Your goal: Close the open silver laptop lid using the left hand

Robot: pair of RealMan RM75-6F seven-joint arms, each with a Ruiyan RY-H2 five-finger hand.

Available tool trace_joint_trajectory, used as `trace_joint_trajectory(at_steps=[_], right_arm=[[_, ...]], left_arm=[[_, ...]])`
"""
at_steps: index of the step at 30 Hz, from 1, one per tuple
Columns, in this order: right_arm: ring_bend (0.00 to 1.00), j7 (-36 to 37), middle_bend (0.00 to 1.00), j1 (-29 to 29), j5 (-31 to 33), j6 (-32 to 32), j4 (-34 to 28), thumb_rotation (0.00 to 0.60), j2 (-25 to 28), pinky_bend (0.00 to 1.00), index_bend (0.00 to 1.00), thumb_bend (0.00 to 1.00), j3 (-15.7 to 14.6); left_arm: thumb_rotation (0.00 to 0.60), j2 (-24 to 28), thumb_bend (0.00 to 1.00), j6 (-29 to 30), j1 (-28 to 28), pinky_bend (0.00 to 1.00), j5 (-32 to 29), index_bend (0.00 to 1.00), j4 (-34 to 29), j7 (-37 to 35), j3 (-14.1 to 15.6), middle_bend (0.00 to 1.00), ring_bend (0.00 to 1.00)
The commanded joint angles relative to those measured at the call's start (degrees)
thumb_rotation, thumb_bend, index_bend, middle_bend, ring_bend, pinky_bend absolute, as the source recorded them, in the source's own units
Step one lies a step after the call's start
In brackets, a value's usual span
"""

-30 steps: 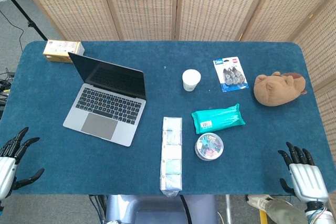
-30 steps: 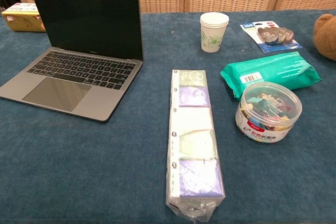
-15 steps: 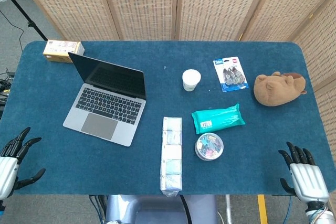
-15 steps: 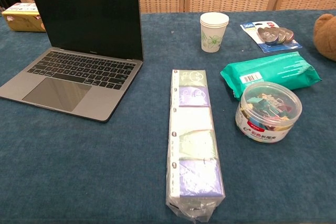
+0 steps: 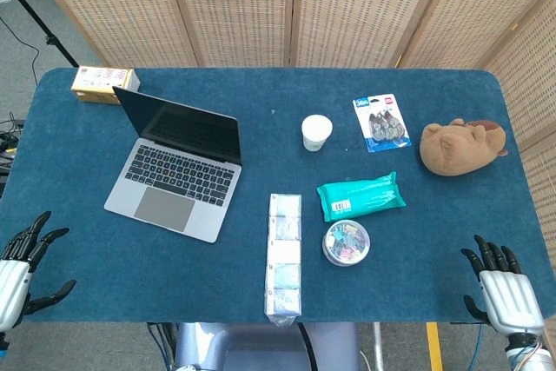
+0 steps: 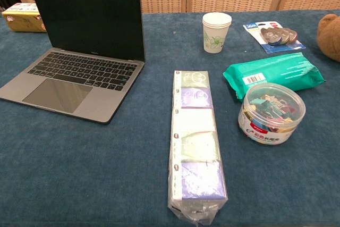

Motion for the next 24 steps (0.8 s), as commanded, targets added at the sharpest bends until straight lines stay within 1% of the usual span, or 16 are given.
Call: trace_joint_trajectory(at_steps=[1, 4, 5, 8, 11, 14, 17, 20, 24], right_arm=[[0.00, 0.2, 0.00, 0.1, 0.5, -0.3, 0.1, 0.600, 0.1, 0.00, 0.15, 0.38, 0.1], [0.00, 0.5, 0.00, 0.3, 0.7, -0.5, 0.2, 0.600, 0.2, 0.00, 0.15, 0.38, 0.3], [0.00, 0.5, 0.00, 0.3, 0.7, -0.5, 0.2, 0.600, 0.2, 0.00, 0.15, 0.37, 0.3], [0.00, 0.8, 0.00, 0.3, 0.8, -0.3, 0.2, 0.600, 0.4, 0.00, 0.15, 0.37, 0.4], [0.00, 1.0, 0.00, 0.3, 0.9, -0.4, 0.2, 0.600, 0.4, 0.00, 0.15, 0.37, 0.4], [0.00, 1.0, 0.00, 0.4, 1.0, -0.7, 0.3, 0.600, 0.4, 0.00, 0.15, 0.37, 0.4], [0.00, 1.1, 0.00, 0.5, 1.1, -0.9, 0.4, 0.600, 0.4, 0.00, 0.15, 0.37, 0.4], [0.00, 1.1, 0.00, 0.6, 1.3, -1.0, 0.5, 0.600, 0.3, 0.00, 0.16, 0.37, 0.5], [0.00, 1.1, 0.00, 0.7, 1.6, -1.1, 0.6, 0.600, 0.3, 0.00, 0.16, 0.38, 0.6]], left_arm=[[0.600, 0.6, 0.19, -1.2, -1.1, 0.14, -1.7, 0.22, 0.2, 0.0, -1.3, 0.03, 0.11], [0.600, 2.5, 0.19, -4.0, -3.9, 0.14, -4.1, 0.22, 0.3, -1.2, -3.8, 0.03, 0.11], [0.600, 2.9, 0.19, -4.6, -4.4, 0.14, -4.5, 0.22, 0.3, -1.4, -4.1, 0.03, 0.11], [0.600, 4.7, 0.19, -7.3, -7.4, 0.14, -6.7, 0.22, 0.7, -0.7, -7.0, 0.03, 0.10], [0.600, 5.8, 0.19, -10.0, -10.0, 0.14, -8.8, 0.22, 1.0, -0.8, -9.1, 0.03, 0.10], [0.600, 6.9, 0.19, -13.6, -13.2, 0.14, -10.6, 0.22, 2.4, -2.5, -11.1, 0.03, 0.10], [0.600, 8.2, 0.19, -18.2, -16.6, 0.14, -10.5, 0.21, 4.7, -7.3, -12.0, 0.03, 0.10], [0.600, 9.4, 0.19, -22.3, -19.7, 0.14, -8.2, 0.21, 7.4, -13.4, -12.0, 0.03, 0.09], [0.600, 9.1, 0.19, -25.3, -23.5, 0.14, -5.1, 0.21, 12.3, -19.2, -12.1, 0.03, 0.09]])
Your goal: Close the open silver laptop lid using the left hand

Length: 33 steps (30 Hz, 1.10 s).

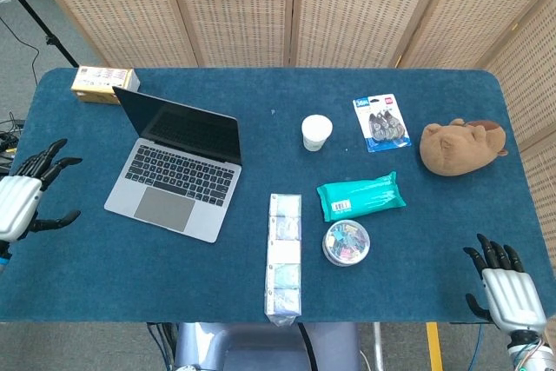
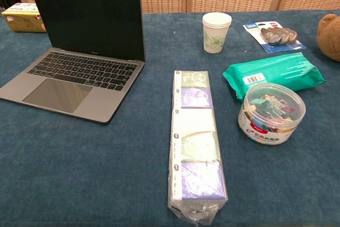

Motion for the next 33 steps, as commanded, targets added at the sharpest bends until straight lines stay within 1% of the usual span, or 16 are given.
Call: trace_joint_trajectory(at_steps=[1, 4, 13, 19, 24, 33], right_arm=[[0.00, 0.0, 0.00, 0.0, 0.1, 0.0, 0.0, 0.600, 0.0, 0.00, 0.16, 0.38, 0.0], [0.00, 0.1, 0.00, 0.1, 0.5, -0.1, 0.1, 0.600, -0.1, 0.00, 0.16, 0.38, 0.2], [0.00, 0.1, 0.00, 0.2, 0.8, -0.1, 0.3, 0.600, -0.1, 0.00, 0.16, 0.37, 0.2], [0.00, 0.4, 0.00, -0.1, 1.4, 0.3, 0.5, 0.600, 0.1, 0.00, 0.16, 0.37, 0.2], [0.00, 0.6, 0.00, -0.9, 1.4, 1.3, 0.3, 0.600, 0.5, 0.00, 0.16, 0.37, -0.1], [0.00, 1.2, 0.00, -1.2, 1.3, 1.5, 0.2, 0.600, 0.9, 0.00, 0.16, 0.37, -0.3]], left_arm=[[0.600, 0.1, 0.19, -4.0, -5.0, 0.14, 3.5, 0.21, 5.9, -6.5, -0.5, 0.03, 0.09], [0.600, -1.3, 0.19, -6.1, -8.4, 0.14, 4.3, 0.21, 9.8, -7.1, -1.3, 0.03, 0.09], [0.600, -4.2, 0.19, -13.6, -16.4, 0.14, 3.7, 0.21, 16.1, -10.8, -1.8, 0.03, 0.09], [0.600, -7.2, 0.19, -15.3, -20.3, 0.14, 4.5, 0.21, 20.1, -11.5, -1.7, 0.03, 0.08], [0.600, -11.0, 0.19, -18.1, -23.7, 0.14, 3.6, 0.20, 24.1, -12.2, -1.6, 0.03, 0.08], [0.600, -15.9, 0.19, -20.0, -27.1, 0.14, 1.8, 0.20, 30.1, -11.9, -1.6, 0.03, 0.08]])
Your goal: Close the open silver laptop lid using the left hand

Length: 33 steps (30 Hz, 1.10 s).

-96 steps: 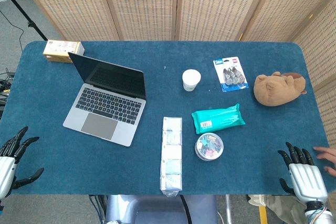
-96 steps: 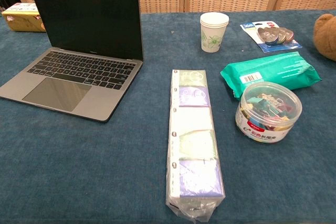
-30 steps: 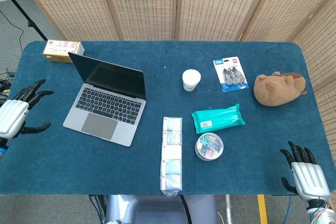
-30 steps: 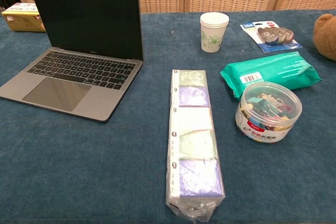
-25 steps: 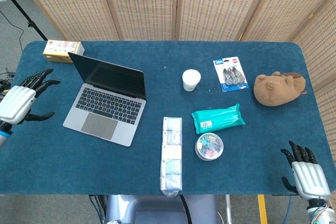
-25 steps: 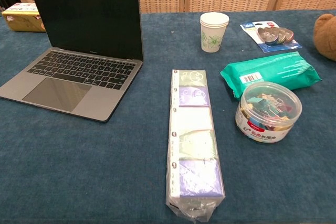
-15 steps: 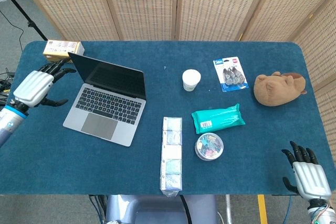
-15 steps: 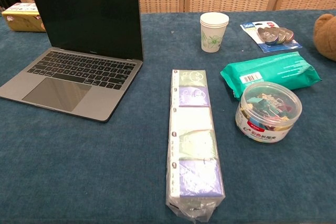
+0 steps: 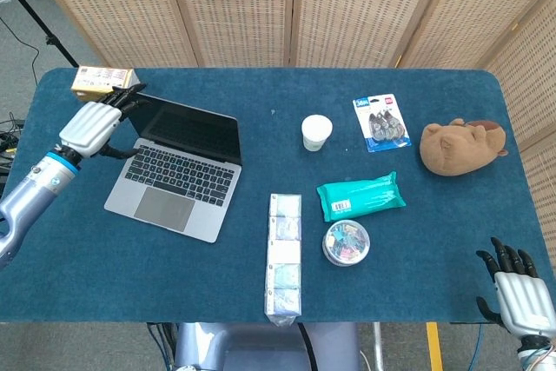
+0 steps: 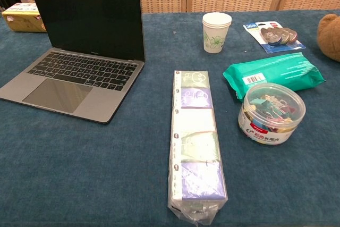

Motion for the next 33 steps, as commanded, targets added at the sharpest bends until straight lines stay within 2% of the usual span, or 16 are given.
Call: trace_joint_trajectory(at_steps=[1, 20, 26, 33], right_arm=[[0.00, 0.2, 0.00, 0.0, 0.1, -0.1, 0.1, 0.600, 0.1, 0.00, 0.16, 0.37, 0.0], [0.00, 2.6, 0.00, 1.0, 2.7, -2.2, 1.0, 0.600, 1.0, 0.00, 0.16, 0.38, 1.0], [0.00, 3.3, 0.00, 1.2, 3.1, -2.7, 1.4, 0.600, 1.3, 0.00, 0.16, 0.37, 1.2], [0.00, 3.5, 0.00, 1.1, 2.3, -2.3, 1.1, 0.600, 1.5, 0.00, 0.16, 0.37, 1.1]], left_arm=[[0.600, -1.9, 0.19, -0.5, -1.2, 0.14, -0.9, 0.20, 2.2, 0.4, -0.1, 0.03, 0.08], [0.600, -10.2, 0.19, -4.5, -9.2, 0.14, -2.3, 0.20, 12.4, -2.3, 0.4, 0.03, 0.07], [0.600, -10.7, 0.19, -5.3, -9.8, 0.14, -2.9, 0.20, 11.6, -4.8, 1.1, 0.03, 0.07], [0.600, -8.5, 0.19, -7.1, -9.3, 0.14, -4.7, 0.20, 6.6, -6.4, 2.0, 0.03, 0.07]])
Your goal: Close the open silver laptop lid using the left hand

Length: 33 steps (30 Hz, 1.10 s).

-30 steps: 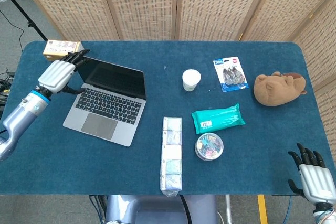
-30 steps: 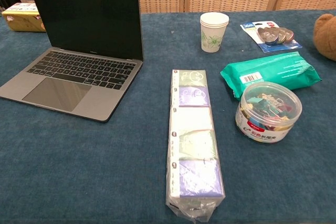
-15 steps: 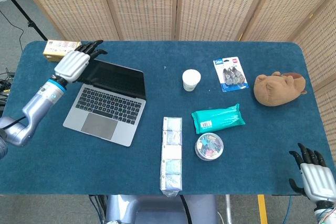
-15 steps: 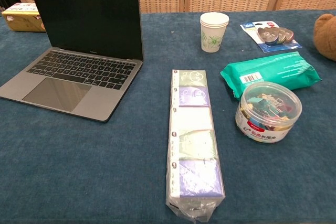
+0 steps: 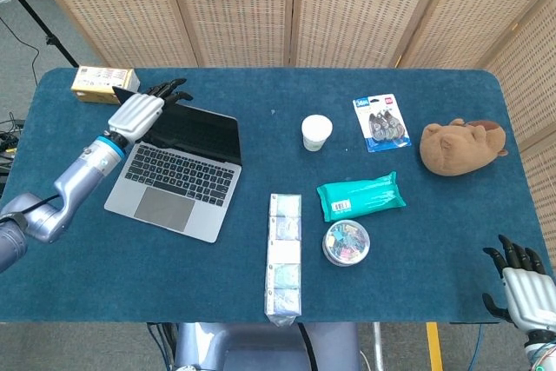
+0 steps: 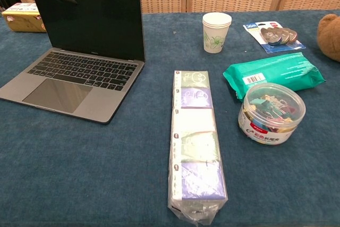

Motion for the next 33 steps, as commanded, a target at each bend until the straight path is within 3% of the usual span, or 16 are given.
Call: trace_joint_trajectory(at_steps=[1, 11, 33], right_arm=[[0.00, 0.0, 0.00, -0.1, -0.4, 0.2, -0.2, 0.600, 0.1, 0.00, 0.16, 0.37, -0.1], [0.00, -0.1, 0.00, -0.2, -0.9, 0.3, -0.2, 0.600, 0.0, 0.00, 0.16, 0.37, -0.3], [0.00, -1.6, 0.00, -0.6, -2.6, 0.8, -0.9, 0.600, -0.3, 0.00, 0.17, 0.37, -1.2]], left_arm=[[0.600, 1.1, 0.19, -0.6, 0.4, 0.14, -0.7, 0.20, -2.0, -0.2, 0.5, 0.03, 0.08], [0.600, 6.7, 0.19, -1.6, 1.4, 0.14, -2.6, 0.22, -10.9, 4.2, 1.1, 0.03, 0.09], [0.600, 21.0, 0.19, -5.7, 4.6, 0.14, -13.0, 0.23, -37.0, 17.6, 1.0, 0.04, 0.11]])
